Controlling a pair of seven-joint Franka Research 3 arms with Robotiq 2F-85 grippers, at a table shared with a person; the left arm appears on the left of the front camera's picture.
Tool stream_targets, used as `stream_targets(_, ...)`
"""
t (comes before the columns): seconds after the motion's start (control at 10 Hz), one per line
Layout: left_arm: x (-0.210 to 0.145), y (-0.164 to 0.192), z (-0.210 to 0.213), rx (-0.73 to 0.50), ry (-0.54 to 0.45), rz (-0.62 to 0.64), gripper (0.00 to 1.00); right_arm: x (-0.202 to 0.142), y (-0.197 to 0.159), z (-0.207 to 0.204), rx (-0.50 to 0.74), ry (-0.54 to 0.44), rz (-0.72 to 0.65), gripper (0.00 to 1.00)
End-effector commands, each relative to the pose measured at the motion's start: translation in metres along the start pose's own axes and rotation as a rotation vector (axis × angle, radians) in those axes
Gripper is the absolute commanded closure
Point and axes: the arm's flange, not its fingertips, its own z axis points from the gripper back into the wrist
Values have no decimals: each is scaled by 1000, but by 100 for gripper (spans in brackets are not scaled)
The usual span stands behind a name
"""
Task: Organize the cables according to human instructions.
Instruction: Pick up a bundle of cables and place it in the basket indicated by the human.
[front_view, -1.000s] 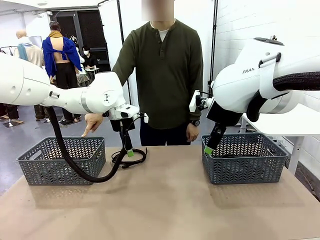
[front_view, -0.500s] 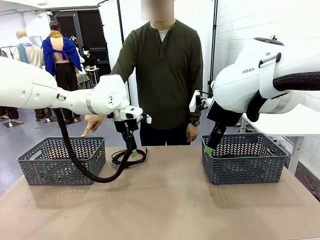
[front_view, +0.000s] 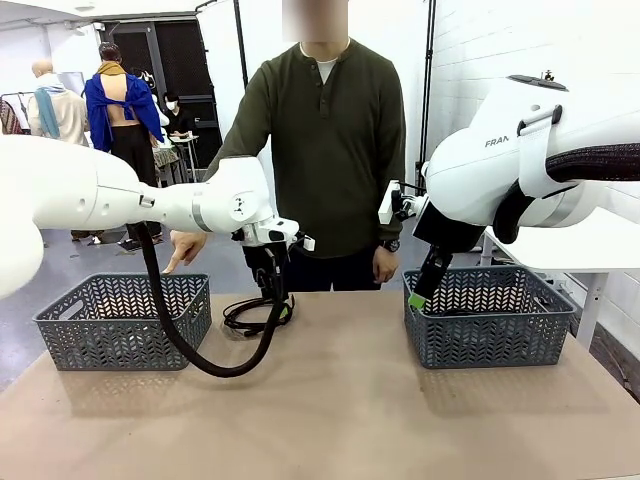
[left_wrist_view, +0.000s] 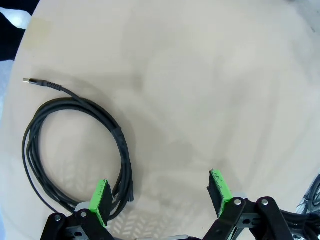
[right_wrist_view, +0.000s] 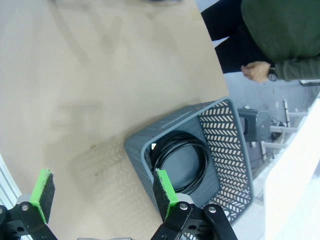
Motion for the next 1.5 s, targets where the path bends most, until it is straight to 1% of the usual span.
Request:
stream_targets(0.0, 15, 11, -9, 42, 21, 17, 0, -1, 1, -1, -6, 8, 0, 0)
stream_targets(0.5, 24, 20, -36, 51, 53, 26, 0, -1, 1, -1, -6, 8, 0, 0)
stream_targets(0.8, 27, 24, -44, 64, 30, 17, 0, -1, 1, -1, -6, 8, 0, 0)
stream_targets(1.4, 34, 27, -57, 91, 26, 10, 0, -1, 1, -1, -6, 8, 0, 0)
